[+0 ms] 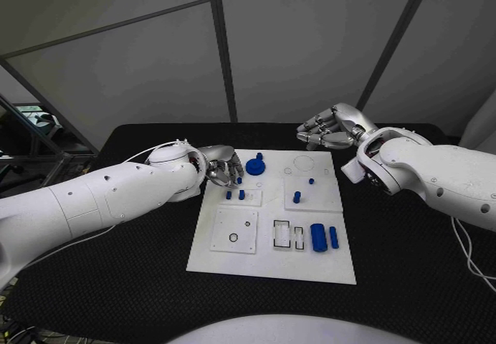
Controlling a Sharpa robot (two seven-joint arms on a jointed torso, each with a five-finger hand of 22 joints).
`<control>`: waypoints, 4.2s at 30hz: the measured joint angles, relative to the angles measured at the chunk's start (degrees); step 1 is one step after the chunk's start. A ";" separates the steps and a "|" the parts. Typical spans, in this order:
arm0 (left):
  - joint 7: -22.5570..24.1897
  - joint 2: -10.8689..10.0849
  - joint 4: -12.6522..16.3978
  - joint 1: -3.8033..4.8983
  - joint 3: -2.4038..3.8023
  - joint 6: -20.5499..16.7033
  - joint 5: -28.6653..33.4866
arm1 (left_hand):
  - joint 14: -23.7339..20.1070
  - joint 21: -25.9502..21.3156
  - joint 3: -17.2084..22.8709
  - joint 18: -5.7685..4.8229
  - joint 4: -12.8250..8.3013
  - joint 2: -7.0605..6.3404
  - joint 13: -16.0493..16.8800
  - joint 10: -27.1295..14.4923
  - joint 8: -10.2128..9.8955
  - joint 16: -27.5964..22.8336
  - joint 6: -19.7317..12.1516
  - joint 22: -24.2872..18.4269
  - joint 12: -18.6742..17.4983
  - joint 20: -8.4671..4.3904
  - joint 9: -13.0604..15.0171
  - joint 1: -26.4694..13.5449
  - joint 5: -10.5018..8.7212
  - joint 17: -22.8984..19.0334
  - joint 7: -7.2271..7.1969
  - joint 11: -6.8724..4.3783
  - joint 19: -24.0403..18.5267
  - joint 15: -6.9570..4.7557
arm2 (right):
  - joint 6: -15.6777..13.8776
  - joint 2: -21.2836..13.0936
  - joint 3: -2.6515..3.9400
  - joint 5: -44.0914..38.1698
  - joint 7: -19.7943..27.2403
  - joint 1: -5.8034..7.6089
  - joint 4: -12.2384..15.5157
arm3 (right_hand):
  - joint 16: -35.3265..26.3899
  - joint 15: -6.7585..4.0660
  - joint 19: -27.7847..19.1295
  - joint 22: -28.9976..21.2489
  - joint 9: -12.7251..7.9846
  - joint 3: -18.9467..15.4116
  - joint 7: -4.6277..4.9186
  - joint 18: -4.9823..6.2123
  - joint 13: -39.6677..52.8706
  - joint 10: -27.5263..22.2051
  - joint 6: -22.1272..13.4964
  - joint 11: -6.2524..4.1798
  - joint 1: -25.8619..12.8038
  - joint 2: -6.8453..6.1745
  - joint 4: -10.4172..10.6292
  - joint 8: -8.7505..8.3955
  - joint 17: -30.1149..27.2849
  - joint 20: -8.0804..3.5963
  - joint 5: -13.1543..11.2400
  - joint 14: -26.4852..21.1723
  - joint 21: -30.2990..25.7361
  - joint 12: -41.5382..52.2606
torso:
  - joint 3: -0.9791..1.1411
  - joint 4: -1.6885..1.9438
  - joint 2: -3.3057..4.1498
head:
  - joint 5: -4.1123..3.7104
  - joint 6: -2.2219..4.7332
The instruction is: Assemble the parts on the task board
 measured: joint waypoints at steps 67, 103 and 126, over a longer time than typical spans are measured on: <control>26.29 -14.27 12.26 -0.81 2.42 -12.10 72.59 | -19.24 -33.95 2.08 -0.82 -1.77 3.18 1.58 -4.19 4.32 -18.64 6.96 -19.82 4.95 1.73 0.01 0.31 0.00 -43.89 2.25 1.76 -15.67 2.04 | 11.27 -0.59 -0.49 -48.69 -18.01 -4.65 3.62 | 55.17 -3.10 16.58 49.76 0.11 16.00 -1.73 -4.51 -0.76 -3.70 3.92 -1.68 3.23 -4.43 -8.40 0.00 36.09 -3.48 -6.86 5.71 48.88 2.03 | -0.01 0.00 0.08 | -4.48 1.39; 26.29 -14.07 11.13 -0.81 2.43 -12.45 72.89 | -19.23 -34.18 1.92 -0.83 -1.92 3.17 1.56 -4.18 4.58 -18.87 6.97 -19.93 5.21 1.94 0.02 0.31 0.00 -44.37 2.24 1.78 -15.87 2.04 | 4.54 -3.75 -0.59 -52.38 -21.30 -5.47 10.72 | 60.80 -3.92 20.04 57.04 0.81 20.28 -2.96 -5.39 0.50 -0.27 7.93 -2.77 2.82 -2.55 -12.23 1.45 39.98 -4.31 -9.77 5.71 54.63 3.99 | -0.03 -0.07 -0.10 | -4.86 1.77; 26.29 -11.16 9.34 -0.81 2.36 -12.38 72.94 | -19.24 -34.18 1.92 -0.83 -1.92 3.17 1.56 -4.52 4.56 -18.87 6.96 -19.92 5.21 1.94 0.03 0.31 0.00 -44.50 2.24 1.84 -15.87 2.05 | 0.25 0.52 -0.41 -47.73 -19.27 -6.66 19.11 | 61.50 -3.92 20.45 57.03 0.82 20.84 -2.96 -5.38 0.46 -0.09 7.90 -2.97 2.13 -2.63 -12.79 1.28 40.19 -4.30 -9.46 5.71 55.07 3.87 | -0.08 0.18 -0.18 | 0.14 1.03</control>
